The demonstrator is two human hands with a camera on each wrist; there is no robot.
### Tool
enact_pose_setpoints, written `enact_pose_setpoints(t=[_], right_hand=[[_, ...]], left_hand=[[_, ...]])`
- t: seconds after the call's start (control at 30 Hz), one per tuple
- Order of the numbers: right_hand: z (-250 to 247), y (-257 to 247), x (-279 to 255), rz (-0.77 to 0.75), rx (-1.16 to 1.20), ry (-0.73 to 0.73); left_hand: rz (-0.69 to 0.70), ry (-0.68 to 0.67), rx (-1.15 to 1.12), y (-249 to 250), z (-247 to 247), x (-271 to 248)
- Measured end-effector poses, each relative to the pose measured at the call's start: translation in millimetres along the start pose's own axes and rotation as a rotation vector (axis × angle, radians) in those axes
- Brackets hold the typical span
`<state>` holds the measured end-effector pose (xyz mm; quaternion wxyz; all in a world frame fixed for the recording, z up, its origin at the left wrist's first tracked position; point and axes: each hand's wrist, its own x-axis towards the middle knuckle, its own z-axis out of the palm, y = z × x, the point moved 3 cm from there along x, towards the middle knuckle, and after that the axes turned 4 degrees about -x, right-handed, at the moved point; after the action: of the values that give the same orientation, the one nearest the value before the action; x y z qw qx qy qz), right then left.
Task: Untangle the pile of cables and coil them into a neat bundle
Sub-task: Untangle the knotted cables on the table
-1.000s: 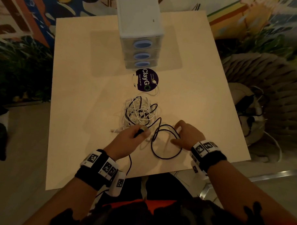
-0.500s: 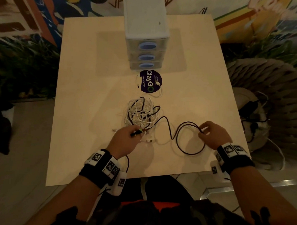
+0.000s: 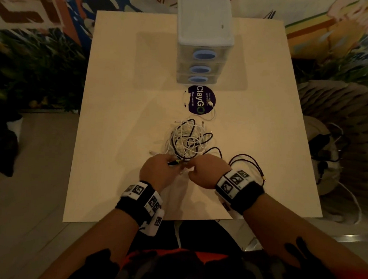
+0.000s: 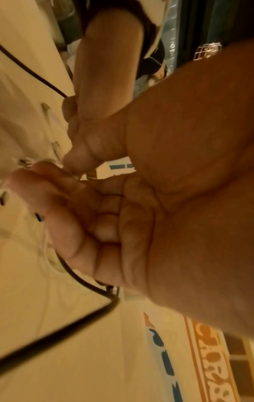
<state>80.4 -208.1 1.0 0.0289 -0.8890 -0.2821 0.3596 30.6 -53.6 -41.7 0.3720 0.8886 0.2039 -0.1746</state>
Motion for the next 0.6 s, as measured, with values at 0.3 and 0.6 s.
enact_pose_setpoints(t=[0.3, 0.6], right_hand=[[-1, 23, -5, 0.054, 0.222, 0.167], [4, 38, -2, 0.094, 0.436, 0.255]], left_hand=[[0.053, 0.077, 0.067, 4, 6, 3], [0.12, -0.008, -0.347, -2, 3, -2]])
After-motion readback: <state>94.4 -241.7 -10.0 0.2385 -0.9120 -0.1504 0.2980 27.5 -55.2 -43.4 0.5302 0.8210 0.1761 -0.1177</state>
